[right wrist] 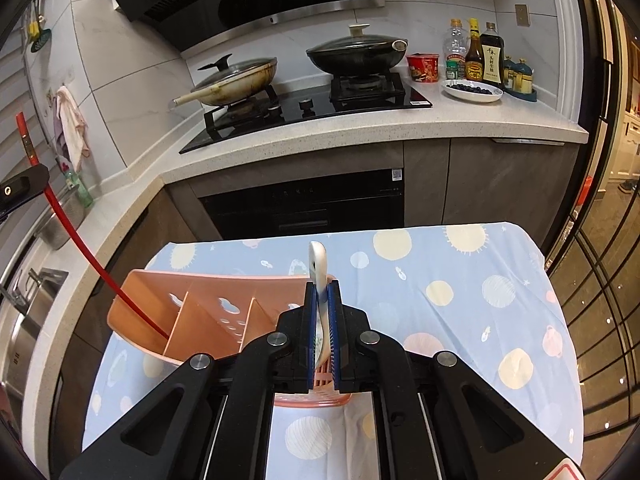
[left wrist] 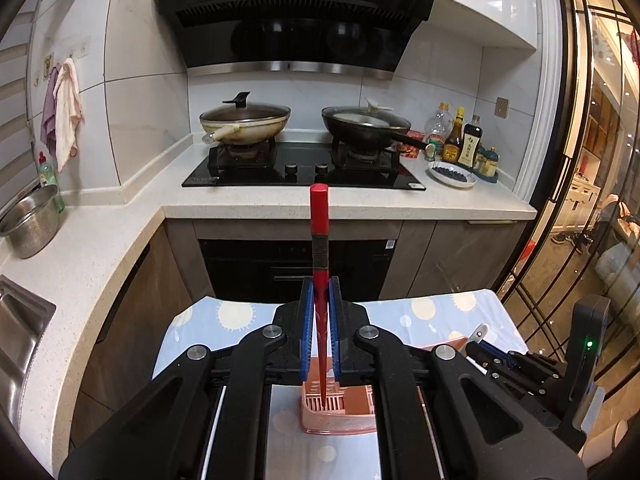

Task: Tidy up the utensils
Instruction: 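Open both tools to release chopstick and spoon in the holder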

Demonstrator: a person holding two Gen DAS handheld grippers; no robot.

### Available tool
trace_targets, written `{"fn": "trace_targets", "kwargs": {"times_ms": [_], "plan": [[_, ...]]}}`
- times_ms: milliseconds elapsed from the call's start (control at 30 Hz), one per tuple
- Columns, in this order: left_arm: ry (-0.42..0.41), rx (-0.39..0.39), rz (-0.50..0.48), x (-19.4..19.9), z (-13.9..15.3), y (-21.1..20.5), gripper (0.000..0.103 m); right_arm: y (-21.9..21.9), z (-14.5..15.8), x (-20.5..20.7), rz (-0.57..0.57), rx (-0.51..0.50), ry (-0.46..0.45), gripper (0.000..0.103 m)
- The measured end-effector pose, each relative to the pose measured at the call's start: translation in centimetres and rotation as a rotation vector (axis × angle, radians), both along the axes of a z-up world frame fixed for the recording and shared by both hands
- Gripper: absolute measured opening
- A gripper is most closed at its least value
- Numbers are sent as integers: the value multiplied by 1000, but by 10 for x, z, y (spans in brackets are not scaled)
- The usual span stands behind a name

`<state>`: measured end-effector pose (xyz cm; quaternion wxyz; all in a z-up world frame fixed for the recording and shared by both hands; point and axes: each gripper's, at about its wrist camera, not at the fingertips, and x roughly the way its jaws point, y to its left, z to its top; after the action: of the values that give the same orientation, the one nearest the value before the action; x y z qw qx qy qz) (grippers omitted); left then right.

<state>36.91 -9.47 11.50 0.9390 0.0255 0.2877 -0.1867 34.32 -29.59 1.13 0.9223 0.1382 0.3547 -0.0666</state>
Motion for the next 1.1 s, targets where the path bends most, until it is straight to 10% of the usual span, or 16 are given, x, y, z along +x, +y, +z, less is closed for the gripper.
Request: {"fn": "trace_targets", "kwargs": {"times_ms": [167,767,1100], "plan": [[-8,9,46,-3,-6,4,51,2,5,-7,-20,-16,-28,20],[-20,25,65,-82,-5,42,60,27,44,-117,-11,-61,-122,39],[51,85,55,-166,-64,76,77,37,-6,-217,-44,-19,-24,42]]}}
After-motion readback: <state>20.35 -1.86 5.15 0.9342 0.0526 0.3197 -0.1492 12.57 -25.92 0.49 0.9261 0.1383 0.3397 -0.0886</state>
